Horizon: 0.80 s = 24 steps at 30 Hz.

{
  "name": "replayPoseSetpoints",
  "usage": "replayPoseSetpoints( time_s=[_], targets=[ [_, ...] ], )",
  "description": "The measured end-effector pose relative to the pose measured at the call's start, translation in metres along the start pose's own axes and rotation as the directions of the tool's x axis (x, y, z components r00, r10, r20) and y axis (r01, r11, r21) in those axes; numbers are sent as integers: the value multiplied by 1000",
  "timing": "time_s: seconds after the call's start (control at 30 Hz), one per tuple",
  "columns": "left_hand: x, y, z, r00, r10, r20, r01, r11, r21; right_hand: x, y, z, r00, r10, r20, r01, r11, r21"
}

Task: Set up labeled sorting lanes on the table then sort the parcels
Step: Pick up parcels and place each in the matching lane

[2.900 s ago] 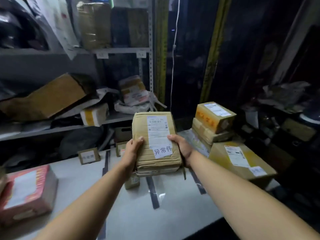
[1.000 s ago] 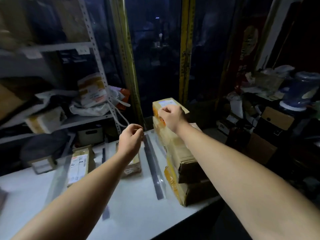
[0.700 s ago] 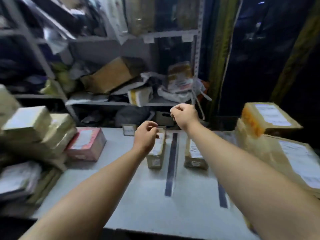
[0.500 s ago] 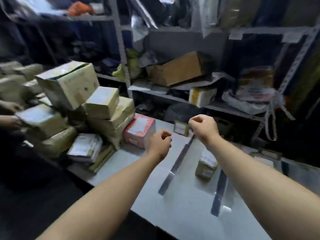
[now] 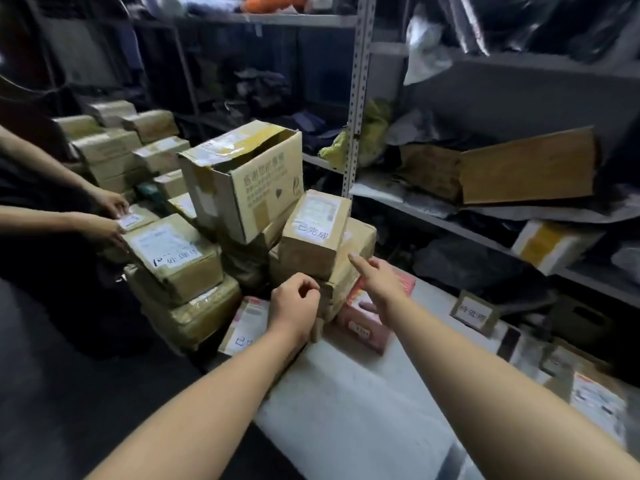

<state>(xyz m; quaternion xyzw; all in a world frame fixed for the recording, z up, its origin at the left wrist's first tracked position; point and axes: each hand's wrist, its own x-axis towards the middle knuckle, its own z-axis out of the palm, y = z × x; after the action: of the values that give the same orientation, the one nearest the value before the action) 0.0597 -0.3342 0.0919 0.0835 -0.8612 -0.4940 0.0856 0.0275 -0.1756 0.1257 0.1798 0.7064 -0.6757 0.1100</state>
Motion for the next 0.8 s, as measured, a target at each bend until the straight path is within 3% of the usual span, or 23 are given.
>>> replayPoseSetpoints(
  time_s=[0.13,0.4,0.57,0.67,0.8],
  targets=[
    [30,-13,-29,995,-77,-65,73,995,-62,57,0,32,999,9,-52,0,985,170],
    [60,-4,-54,984,-140,-111,118,976,-181,45,-12,45,994,-49,-93,62,988,142],
    [70,-1,-47,967,-241,78,254,909,-331,20,-24,49,991,-13,-133,28,994,107],
    [73,7,-45,883,-342,320,455,789,-412,22,-21,44,993,-8,-116,20,995,103],
    [85,15,-37,832,-378,406,545,696,-468,16,-19,40,994,-5,-106,12,998,64]
  ],
)
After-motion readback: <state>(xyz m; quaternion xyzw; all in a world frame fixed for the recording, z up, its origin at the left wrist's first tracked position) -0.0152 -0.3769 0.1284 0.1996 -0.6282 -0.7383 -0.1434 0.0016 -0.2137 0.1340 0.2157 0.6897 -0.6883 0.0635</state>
